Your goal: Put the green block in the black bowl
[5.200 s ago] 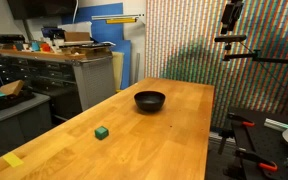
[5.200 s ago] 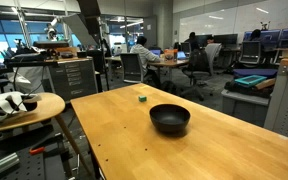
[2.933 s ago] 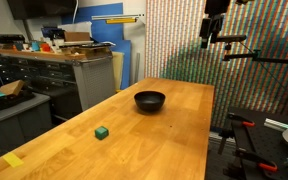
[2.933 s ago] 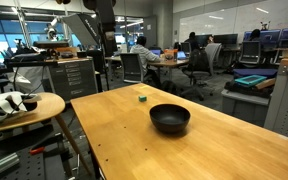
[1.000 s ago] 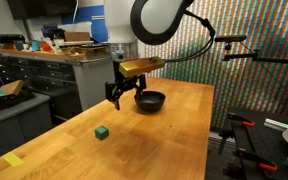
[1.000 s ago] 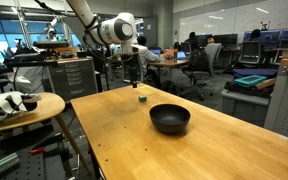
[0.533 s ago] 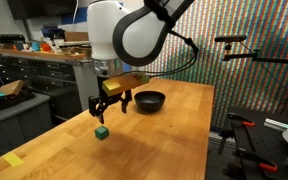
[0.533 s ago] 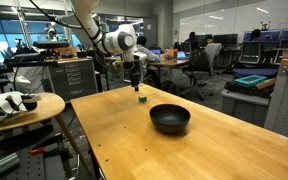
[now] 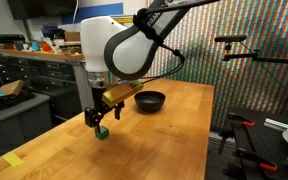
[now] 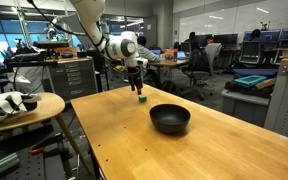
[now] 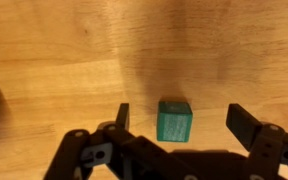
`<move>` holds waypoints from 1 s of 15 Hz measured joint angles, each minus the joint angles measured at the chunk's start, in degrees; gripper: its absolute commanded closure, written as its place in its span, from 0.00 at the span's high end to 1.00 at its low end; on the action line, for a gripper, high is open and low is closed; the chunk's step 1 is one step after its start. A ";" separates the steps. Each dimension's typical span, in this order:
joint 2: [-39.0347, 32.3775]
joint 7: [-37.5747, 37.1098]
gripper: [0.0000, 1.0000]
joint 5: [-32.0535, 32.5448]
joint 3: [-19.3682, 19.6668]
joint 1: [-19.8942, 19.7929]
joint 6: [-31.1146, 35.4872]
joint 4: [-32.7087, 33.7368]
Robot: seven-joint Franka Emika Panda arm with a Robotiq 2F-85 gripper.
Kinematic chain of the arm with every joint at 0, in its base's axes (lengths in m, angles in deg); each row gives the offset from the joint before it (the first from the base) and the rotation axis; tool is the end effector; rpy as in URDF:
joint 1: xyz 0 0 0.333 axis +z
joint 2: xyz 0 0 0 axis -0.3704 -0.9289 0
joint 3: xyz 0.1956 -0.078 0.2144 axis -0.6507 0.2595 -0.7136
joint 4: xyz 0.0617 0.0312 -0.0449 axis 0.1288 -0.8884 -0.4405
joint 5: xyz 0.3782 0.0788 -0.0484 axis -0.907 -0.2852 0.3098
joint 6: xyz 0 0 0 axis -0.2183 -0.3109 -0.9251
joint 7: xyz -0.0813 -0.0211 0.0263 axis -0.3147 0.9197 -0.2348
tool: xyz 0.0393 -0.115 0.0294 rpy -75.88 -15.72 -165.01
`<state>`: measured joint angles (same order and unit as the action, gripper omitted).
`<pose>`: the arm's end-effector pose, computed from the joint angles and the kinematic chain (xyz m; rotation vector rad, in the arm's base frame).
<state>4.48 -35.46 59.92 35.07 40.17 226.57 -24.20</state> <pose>0.6218 0.2487 0.1678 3.0821 -0.2071 0.1244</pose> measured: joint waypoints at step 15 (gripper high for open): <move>-9.12 6.77 0.48 -3.98 2.03 -0.23 0.64 9.12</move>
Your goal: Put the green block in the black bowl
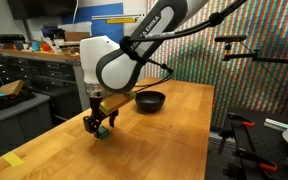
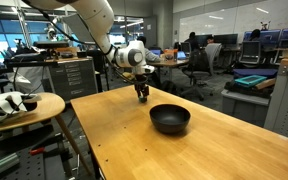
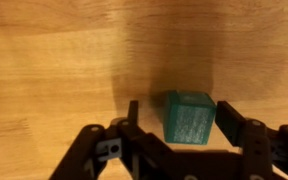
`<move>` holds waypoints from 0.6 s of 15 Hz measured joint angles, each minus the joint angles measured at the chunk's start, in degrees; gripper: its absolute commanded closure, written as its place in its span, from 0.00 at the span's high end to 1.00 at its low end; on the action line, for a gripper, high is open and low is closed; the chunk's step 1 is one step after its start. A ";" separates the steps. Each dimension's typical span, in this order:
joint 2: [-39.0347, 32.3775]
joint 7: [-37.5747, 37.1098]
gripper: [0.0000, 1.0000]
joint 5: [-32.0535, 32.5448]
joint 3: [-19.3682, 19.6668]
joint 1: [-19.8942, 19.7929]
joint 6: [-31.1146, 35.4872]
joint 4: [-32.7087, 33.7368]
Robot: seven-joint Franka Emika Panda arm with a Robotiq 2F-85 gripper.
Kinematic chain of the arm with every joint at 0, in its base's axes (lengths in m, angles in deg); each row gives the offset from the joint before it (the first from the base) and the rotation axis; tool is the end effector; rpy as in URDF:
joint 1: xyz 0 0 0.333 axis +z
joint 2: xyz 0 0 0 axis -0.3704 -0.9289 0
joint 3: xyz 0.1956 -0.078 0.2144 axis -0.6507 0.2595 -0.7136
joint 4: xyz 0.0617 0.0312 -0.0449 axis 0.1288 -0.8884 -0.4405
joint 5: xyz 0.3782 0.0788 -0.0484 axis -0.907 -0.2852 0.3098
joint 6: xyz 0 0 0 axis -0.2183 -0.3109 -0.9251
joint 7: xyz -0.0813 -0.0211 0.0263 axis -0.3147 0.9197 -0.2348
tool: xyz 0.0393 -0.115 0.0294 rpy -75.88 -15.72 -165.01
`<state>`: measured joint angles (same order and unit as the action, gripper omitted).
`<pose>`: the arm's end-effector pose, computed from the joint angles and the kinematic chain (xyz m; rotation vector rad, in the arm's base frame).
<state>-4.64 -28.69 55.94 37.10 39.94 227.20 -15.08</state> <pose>0.6548 0.2346 0.1252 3.1082 -0.1585 0.1124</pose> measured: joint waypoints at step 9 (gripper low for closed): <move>-0.32 0.89 0.18 -0.20 0.54 0.02 -0.02 0.84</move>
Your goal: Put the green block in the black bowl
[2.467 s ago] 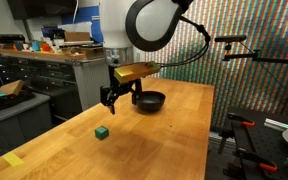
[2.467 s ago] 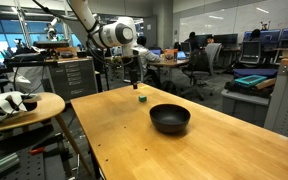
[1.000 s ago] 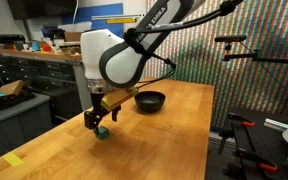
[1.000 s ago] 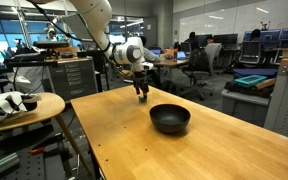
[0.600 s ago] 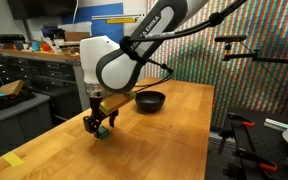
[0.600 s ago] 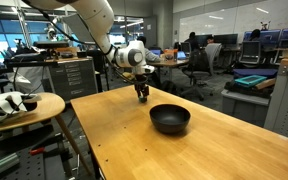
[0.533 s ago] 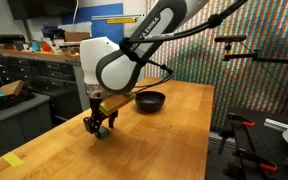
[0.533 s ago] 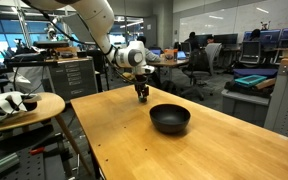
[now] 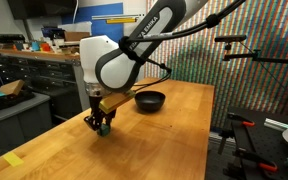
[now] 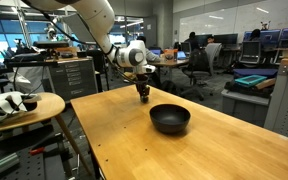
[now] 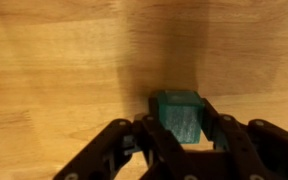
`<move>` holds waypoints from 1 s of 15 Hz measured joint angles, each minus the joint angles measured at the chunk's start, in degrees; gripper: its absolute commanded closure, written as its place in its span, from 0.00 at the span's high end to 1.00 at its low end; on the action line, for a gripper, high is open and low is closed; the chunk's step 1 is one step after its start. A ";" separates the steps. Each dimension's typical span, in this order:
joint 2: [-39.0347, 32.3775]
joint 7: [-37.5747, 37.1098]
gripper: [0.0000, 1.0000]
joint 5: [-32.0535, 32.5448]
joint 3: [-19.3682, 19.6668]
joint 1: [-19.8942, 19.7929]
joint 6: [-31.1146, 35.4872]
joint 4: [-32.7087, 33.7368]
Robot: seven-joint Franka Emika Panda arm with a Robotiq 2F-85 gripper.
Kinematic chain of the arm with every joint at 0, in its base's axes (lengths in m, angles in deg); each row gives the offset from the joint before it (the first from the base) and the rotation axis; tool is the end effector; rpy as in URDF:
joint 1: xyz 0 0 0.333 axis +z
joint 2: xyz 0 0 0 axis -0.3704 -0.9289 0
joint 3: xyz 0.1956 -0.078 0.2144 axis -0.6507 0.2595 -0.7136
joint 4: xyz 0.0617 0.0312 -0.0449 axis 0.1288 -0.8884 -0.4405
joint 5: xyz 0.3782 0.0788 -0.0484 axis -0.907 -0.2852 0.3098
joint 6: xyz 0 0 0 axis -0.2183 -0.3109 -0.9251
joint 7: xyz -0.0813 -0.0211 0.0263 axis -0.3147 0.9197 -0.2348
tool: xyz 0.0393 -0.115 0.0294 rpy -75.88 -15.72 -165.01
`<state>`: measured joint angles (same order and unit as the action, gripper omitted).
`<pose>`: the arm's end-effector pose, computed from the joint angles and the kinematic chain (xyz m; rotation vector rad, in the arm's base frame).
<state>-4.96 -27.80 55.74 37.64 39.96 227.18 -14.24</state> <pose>0.6603 0.2306 0.1273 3.1061 -0.1478 0.1269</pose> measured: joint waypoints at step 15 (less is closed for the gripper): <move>9.09 1.17 0.18 0.01 2.21 -0.02 -1.94 -0.93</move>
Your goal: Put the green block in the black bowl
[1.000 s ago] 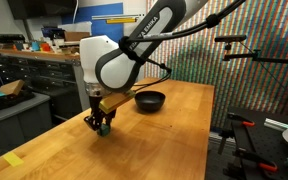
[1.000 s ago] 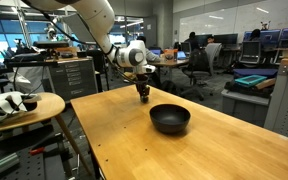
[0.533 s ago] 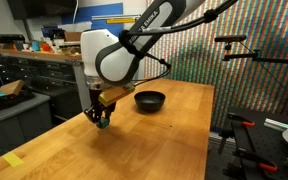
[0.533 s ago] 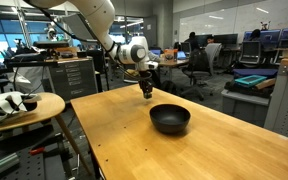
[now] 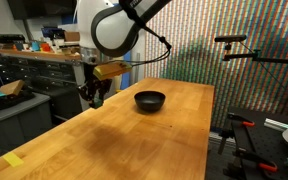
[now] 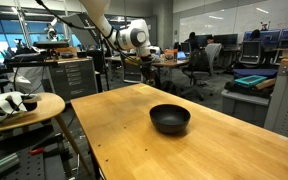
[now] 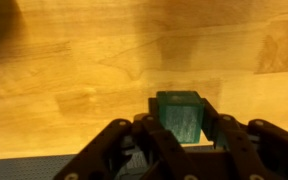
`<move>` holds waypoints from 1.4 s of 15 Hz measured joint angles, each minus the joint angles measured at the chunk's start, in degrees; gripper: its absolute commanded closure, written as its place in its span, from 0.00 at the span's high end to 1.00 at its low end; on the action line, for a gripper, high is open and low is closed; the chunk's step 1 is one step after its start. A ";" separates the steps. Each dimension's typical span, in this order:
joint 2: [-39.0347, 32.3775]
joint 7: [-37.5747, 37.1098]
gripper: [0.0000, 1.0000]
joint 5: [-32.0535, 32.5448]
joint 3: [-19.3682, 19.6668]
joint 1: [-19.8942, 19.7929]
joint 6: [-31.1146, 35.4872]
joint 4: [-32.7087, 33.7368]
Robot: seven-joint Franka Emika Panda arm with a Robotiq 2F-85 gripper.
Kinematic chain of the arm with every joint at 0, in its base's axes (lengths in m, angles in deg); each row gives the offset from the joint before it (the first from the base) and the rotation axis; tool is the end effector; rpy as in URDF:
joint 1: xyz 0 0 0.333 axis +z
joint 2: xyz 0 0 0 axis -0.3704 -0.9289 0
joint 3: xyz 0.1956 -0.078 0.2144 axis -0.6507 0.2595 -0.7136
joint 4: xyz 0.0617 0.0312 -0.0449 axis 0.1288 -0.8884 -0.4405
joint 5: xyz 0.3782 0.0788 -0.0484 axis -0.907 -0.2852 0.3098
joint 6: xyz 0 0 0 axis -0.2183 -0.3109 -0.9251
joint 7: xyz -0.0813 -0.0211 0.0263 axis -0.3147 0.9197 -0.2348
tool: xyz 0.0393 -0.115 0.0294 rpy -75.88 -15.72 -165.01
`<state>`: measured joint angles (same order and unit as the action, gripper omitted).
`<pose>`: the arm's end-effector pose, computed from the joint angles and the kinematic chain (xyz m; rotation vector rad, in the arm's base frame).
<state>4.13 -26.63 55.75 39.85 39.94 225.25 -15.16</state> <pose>0.6829 0.2123 0.2292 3.1008 -0.1664 0.3014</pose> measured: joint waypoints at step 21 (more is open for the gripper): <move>19.52 0.20 0.18 1.08 6.31 -11.83 0.62 -23.86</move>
<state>23.65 -26.43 56.83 46.16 28.11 225.87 -39.03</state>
